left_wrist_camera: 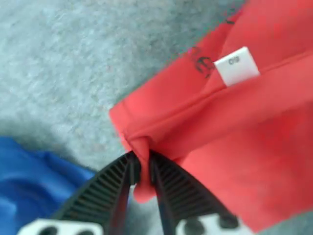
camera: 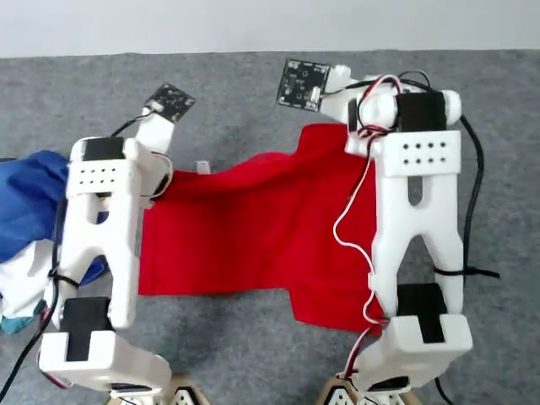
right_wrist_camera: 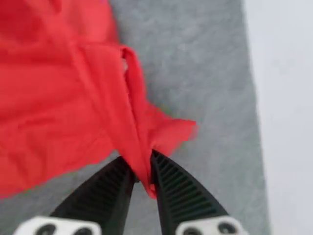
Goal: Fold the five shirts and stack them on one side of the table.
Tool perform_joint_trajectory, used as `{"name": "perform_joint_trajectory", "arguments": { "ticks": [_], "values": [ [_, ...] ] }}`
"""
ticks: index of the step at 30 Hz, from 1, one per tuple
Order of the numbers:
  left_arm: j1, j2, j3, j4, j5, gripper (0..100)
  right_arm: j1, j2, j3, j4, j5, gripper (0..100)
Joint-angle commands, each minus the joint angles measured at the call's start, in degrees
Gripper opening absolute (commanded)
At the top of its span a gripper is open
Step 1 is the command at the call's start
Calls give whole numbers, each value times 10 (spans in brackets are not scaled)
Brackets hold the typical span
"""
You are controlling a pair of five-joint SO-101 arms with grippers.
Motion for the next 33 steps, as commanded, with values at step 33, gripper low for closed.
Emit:
{"name": "perform_joint_trajectory", "arguments": {
  "ticks": [33],
  "values": [
    [-17, -36, 55, 128, -116, 8, -46, -379, 489, 108, -11, 10]
  ]
}}
